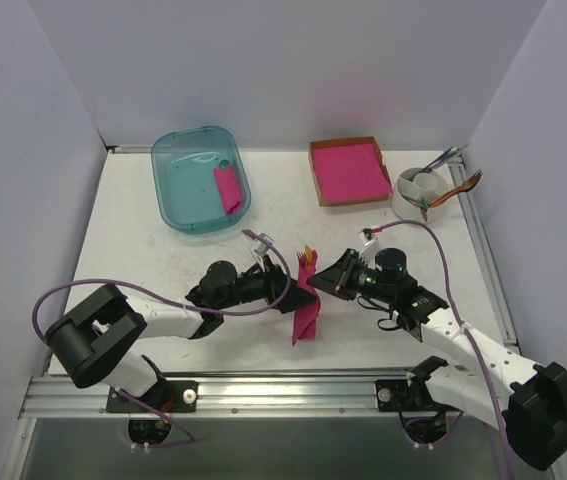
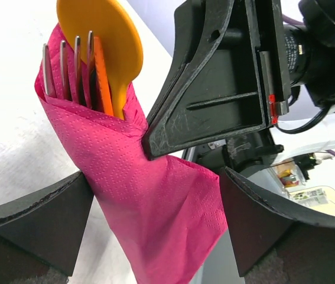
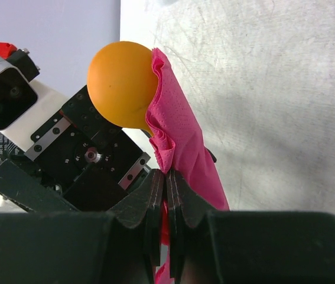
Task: Place the utensils on the paper napkin and roll it up
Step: Pick up the utensils from the center of the board.
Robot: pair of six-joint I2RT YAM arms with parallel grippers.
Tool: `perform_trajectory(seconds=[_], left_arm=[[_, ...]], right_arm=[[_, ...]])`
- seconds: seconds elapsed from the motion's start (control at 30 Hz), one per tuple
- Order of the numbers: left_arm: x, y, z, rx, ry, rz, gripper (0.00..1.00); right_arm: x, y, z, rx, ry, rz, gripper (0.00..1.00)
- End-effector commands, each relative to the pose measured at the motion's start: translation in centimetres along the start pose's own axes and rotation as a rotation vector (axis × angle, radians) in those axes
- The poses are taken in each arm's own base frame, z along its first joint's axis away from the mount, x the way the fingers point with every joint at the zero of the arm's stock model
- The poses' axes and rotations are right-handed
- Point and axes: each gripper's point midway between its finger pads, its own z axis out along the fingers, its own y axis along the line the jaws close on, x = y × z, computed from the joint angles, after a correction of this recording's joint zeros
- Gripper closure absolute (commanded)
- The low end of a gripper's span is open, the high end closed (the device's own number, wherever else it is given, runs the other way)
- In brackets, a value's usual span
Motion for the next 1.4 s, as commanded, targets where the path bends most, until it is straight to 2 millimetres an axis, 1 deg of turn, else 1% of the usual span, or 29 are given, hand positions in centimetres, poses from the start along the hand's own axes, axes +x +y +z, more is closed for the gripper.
perform_trajectory(seconds=[0.0,0.13,0.3,0.47,0.7,0.87,1.13,1.37], left_arm=[[-1.7,-2.5,0.6,0.109,-0.029,0.018,0.06],[-1.7,-2.7,0.8,0.124,-0.024,0.003,0.06],[-1.4,-1.9,0.8,0.104,-0.021,0.0,0.06],[-1.9,-3.5,0.7,0.171,-0.028,-0.002,0.06],[-1.8,-3.9,0.7,0.191,-0.023,-0.015,0.06],[-1.6,-4.4,0.4,0.228,-0.022,-0.016,0.06],[-1.6,-4.4,0.0,0.232,-0.035,-0.015,0.05],[-1.9,-4.6,-0.4,0.227,-0.041,-0.016,0.01]], right_arm=[[-1.5,4.5,-0.9,-0.14,-0.035,-0.04,1.0],[-1.4,5.0,-1.1,-0.158,-0.03,-0.04,1.0],[-1.7,5.6,-1.4,-0.162,-0.038,-0.049,1.0],[-1.7,5.7,-1.1,-0.177,-0.032,-0.035,1.0],[-1.4,5.6,-0.6,-0.192,-0.02,-0.025,1.0],[-1.5,5.1,-0.4,-0.181,-0.023,-0.024,1.0],[-1.3,4.6,-0.4,-0.169,-0.025,-0.029,1.0],[-1.1,3.4,-0.3,-0.138,-0.029,-0.03,1.0]])
